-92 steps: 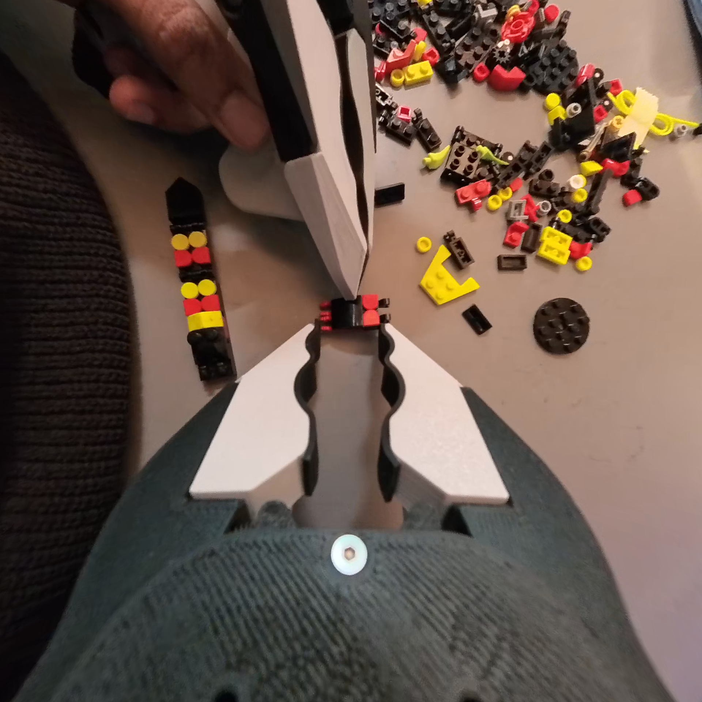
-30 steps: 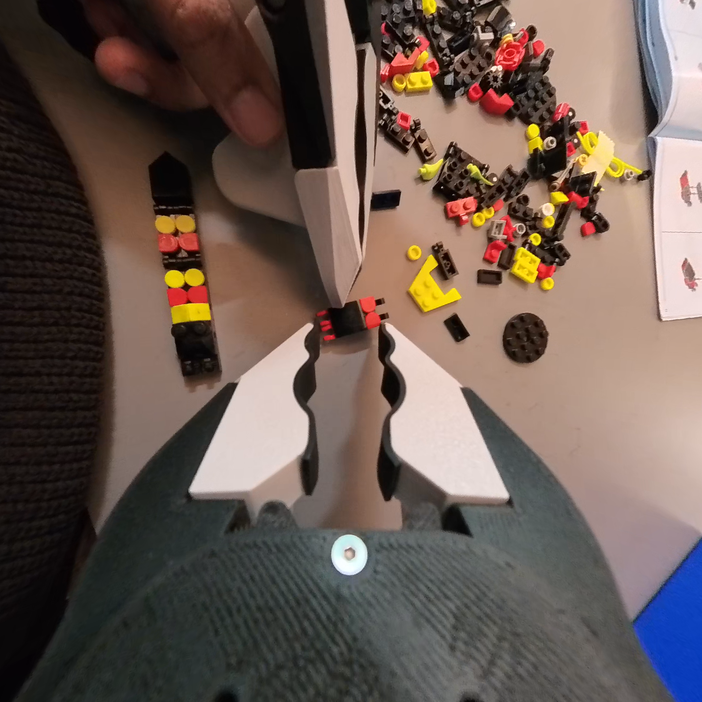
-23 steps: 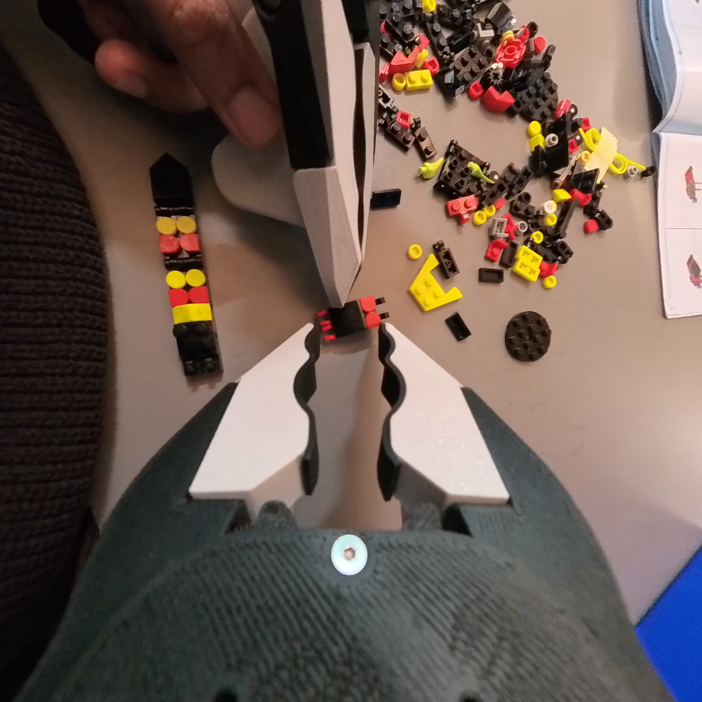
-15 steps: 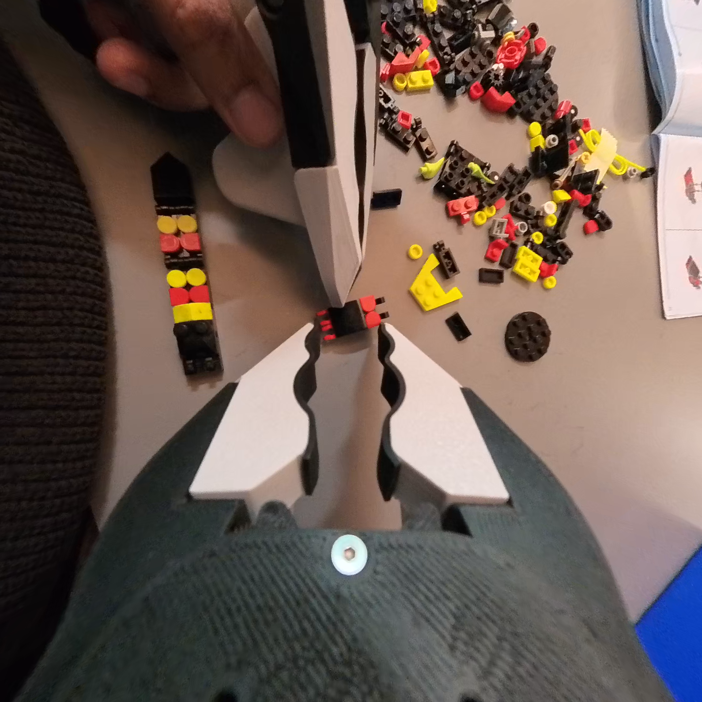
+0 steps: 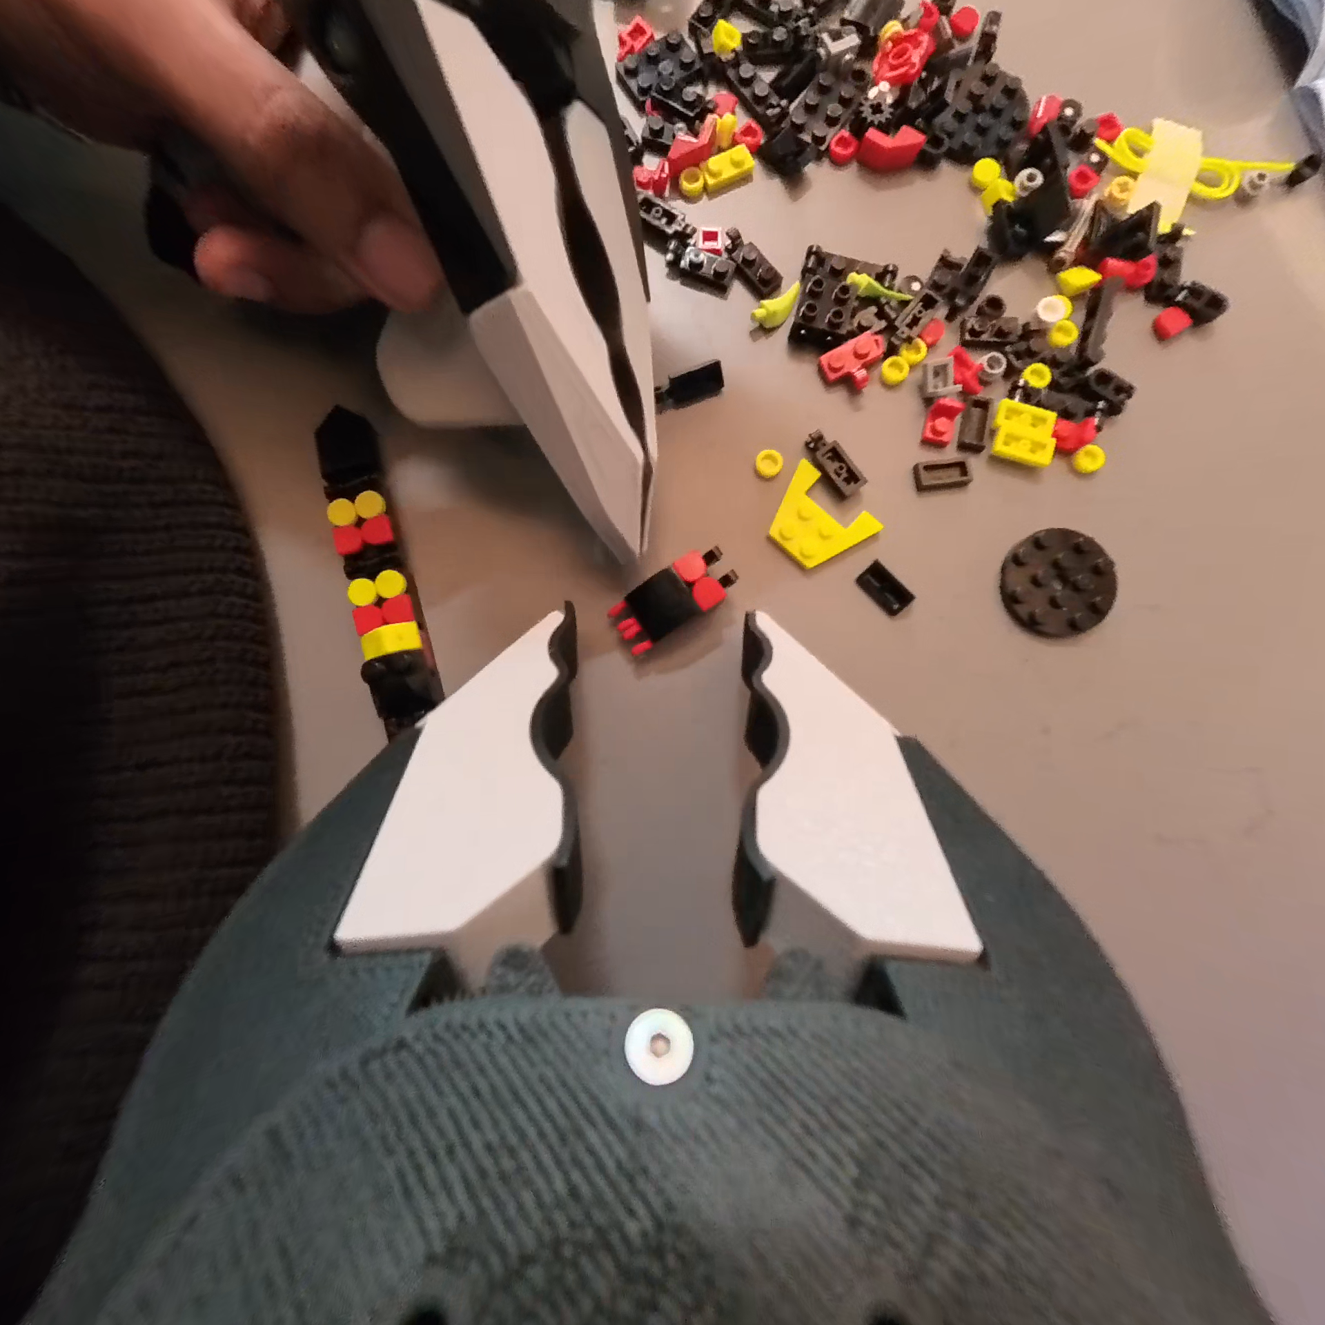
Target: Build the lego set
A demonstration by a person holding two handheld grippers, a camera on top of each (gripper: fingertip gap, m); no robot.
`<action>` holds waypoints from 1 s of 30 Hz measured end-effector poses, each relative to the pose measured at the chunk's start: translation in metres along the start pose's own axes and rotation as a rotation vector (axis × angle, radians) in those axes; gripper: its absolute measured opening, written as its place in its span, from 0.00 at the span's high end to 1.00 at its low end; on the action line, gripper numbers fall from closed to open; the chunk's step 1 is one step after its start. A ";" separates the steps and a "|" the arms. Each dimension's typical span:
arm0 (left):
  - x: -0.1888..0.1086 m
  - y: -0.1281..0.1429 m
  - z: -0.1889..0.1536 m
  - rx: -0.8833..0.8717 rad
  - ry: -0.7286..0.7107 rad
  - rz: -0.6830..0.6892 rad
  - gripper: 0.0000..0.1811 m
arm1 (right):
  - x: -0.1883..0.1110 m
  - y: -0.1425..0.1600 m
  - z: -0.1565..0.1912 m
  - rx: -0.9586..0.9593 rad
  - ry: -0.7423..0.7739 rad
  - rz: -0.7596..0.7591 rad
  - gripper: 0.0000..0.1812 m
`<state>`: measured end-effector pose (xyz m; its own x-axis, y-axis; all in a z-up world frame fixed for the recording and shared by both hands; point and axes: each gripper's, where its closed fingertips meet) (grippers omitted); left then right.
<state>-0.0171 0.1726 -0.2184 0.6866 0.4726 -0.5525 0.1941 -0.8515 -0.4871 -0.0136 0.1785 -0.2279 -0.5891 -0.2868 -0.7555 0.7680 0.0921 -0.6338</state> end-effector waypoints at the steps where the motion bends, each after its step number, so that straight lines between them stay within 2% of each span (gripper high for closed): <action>1: -0.002 -0.002 0.000 0.003 0.011 -0.015 1.00 | 0.000 -0.002 -0.001 0.032 0.002 -0.017 0.75; 4: -0.011 -0.012 -0.002 0.024 0.047 -0.081 1.00 | 0.001 -0.014 0.001 0.188 -0.044 -0.114 0.70; 6: -0.021 -0.025 -0.006 0.041 0.083 -0.164 1.00 | 0.003 -0.015 0.003 0.271 -0.093 -0.138 0.73; 7: -0.026 -0.029 -0.008 0.055 0.097 -0.191 1.00 | 0.003 -0.011 0.000 0.285 -0.079 -0.122 0.76; 9: -0.031 -0.033 -0.009 0.098 0.096 -0.216 1.00 | 0.002 -0.004 -0.009 0.275 -0.024 -0.091 0.77; 12: -0.033 -0.030 -0.009 0.167 0.090 -0.209 0.98 | 0.001 -0.004 -0.006 0.268 -0.039 -0.092 0.80; 15: -0.032 -0.024 -0.011 0.236 0.091 -0.188 0.95 | 0.005 -0.001 0.000 0.259 -0.078 -0.065 0.90; 17: -0.032 -0.019 -0.013 0.290 0.092 -0.170 0.90 | 0.005 -0.002 0.005 0.239 -0.108 -0.059 0.90; 19: -0.032 -0.013 -0.014 0.372 0.089 -0.144 0.80 | 0.004 -0.007 0.013 0.194 -0.159 -0.076 0.90; 21: -0.036 -0.002 -0.021 0.470 0.134 -0.110 0.76 | -0.002 -0.016 0.027 0.130 -0.252 -0.128 0.91; 25: -0.040 0.022 -0.035 0.626 0.199 -0.035 0.75 | -0.015 -0.027 0.053 0.064 -0.426 -0.216 0.91; 30: -0.043 0.039 -0.053 0.664 0.306 0.009 0.80 | -0.026 -0.038 0.077 0.100 -0.628 -0.297 0.91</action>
<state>-0.0015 0.1069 -0.1779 0.8701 0.2992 -0.3917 -0.2111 -0.4920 -0.8446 -0.0084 0.1091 -0.1717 -0.5438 -0.7858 -0.2945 0.6343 -0.1552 -0.7573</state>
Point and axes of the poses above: each gripper's, where its closed fingertips meet, x out along the fingers, y out of its underside, z = x × y across the jaws, and after that the axes turned 11 degrees about -y, right-handed
